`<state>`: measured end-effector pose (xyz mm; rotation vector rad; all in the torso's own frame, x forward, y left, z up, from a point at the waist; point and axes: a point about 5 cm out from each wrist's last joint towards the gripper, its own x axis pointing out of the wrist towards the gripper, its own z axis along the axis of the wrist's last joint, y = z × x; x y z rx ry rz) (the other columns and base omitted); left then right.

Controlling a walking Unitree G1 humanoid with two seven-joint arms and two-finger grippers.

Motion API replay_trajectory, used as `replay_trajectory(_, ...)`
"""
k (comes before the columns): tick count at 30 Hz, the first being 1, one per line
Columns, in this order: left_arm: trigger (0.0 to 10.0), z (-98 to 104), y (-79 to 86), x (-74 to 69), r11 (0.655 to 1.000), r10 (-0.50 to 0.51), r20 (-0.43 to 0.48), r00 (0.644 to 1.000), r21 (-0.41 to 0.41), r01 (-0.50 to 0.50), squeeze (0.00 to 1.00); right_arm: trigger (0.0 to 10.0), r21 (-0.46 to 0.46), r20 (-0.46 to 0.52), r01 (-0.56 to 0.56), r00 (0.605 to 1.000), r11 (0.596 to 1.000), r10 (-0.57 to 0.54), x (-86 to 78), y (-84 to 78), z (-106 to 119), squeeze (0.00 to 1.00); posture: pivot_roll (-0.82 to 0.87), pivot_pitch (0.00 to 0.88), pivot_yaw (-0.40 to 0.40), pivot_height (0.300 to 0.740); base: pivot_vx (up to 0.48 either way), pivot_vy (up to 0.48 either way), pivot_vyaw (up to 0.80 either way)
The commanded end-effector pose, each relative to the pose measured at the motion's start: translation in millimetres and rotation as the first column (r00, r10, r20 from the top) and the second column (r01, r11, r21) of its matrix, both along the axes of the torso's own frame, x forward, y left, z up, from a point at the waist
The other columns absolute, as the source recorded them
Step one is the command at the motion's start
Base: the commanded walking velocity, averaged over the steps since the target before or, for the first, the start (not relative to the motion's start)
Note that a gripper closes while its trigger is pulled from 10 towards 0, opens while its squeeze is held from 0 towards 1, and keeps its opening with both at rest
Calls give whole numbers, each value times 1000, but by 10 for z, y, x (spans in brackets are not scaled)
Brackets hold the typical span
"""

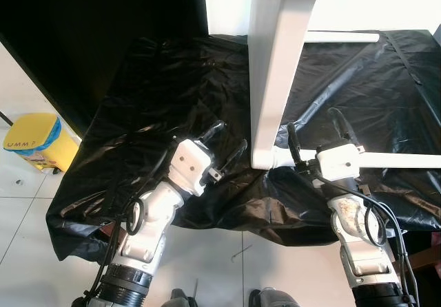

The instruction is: Building children table

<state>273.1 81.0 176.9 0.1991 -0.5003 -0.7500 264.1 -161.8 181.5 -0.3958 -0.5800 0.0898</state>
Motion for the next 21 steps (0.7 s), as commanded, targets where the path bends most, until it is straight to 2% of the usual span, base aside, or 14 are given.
replay_trajectory(1,235,-6,21,-4,1000,28,4,1000,9,-28,0,10000,-8,5,-4,1000,1000,4,-25,13,-18,0,-126,126,54,740,0,0,0)
replay_trajectory(2,10000,-13,21,3,999,34,0,999,12,-34,0,10000,-8,5,-3,1000,1000,3,-20,9,-18,0,-129,123,57,740,0,0,0)
replay_trajectory(7,10000,-7,17,4,999,33,3,999,5,-33,0,10000,-11,17,3,1000,1000,-3,2,-3,5,0,-129,117,59,740,0,0,0)
replay_trajectory(8,0,7,28,3,999,31,0,1000,-16,-31,0,2039,-9,19,4,1000,1000,-3,1,-3,6,0,-128,116,61,740,0,0,0)
replay_trajectory(10,0,17,37,3,999,29,-1,1000,-32,-29,0,2039,-8,20,3,1000,1000,-3,0,-3,7,0,-128,116,61,740,0,0,0)
replay_trajectory(11,1373,15,37,5,1000,28,4,1000,-14,-28,0,0,-7,20,0,1000,1000,0,-6,3,3,0,-127,120,63,740,0,0,0)
replay_trajectory(12,10000,8,38,10,1000,28,2,1000,0,-28,0,1686,-8,19,-2,1000,1000,2,-11,11,-1,0,-127,122,64,740,0,0,0)
replay_trajectory(15,10000,-3,36,14,999,29,0,1000,17,-29,0,1686,-11,18,-5,1000,1000,5,-17,19,-6,0,-127,122,64,740,0,0,0)
replay_trajectory(16,10000,-3,36,12,999,29,1,1000,16,-29,0,10000,-10,17,-1,1000,1000,1,-17,17,-8,0,-126,123,65,740,0,0,0)
replay_trajectory(21,10000,-16,25,2,999,30,-4,1000,14,-30,0,10000,-9,13,6,1000,1000,-6,-20,12,-20,0,-125,128,65,740,0,0,0)
